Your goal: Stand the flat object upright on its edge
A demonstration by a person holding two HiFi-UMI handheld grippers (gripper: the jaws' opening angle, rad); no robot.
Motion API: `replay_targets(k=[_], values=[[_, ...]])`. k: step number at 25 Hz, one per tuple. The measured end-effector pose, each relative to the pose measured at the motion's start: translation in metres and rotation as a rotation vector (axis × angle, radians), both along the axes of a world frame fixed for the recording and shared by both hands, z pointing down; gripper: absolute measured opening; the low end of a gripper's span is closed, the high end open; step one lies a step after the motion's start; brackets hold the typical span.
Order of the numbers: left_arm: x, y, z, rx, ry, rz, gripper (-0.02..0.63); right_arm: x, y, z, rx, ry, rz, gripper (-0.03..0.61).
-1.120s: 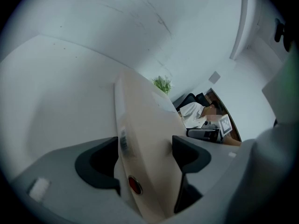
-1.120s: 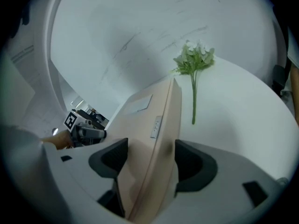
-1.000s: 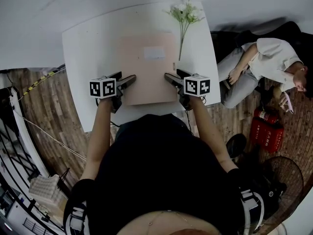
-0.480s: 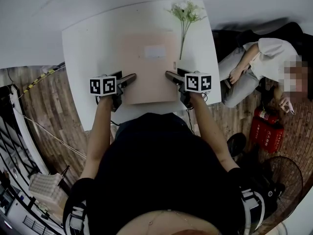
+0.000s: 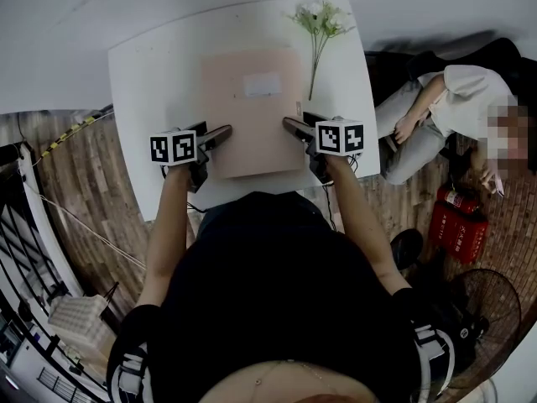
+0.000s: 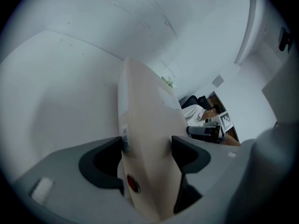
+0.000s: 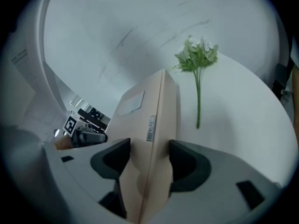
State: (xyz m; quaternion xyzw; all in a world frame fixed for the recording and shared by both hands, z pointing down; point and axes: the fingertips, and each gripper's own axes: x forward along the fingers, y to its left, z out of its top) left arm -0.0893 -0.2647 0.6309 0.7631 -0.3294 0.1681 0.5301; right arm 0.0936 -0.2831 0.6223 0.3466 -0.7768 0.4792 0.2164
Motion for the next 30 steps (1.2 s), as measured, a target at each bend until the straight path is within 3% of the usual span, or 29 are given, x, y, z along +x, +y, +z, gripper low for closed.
replay_targets(k=[11,30], values=[[-0.012,-0.016,-0.054,0.171,-0.035,-0.063,0.341,-0.014,-0.03,-0.069,0.209,-0.005,-0.05,0.266],[-0.045,-0.015,-0.132,0.565,-0.252,-0.15,0.341,-0.054,-0.039,-0.132,0.49,-0.051,-0.122,0.267]])
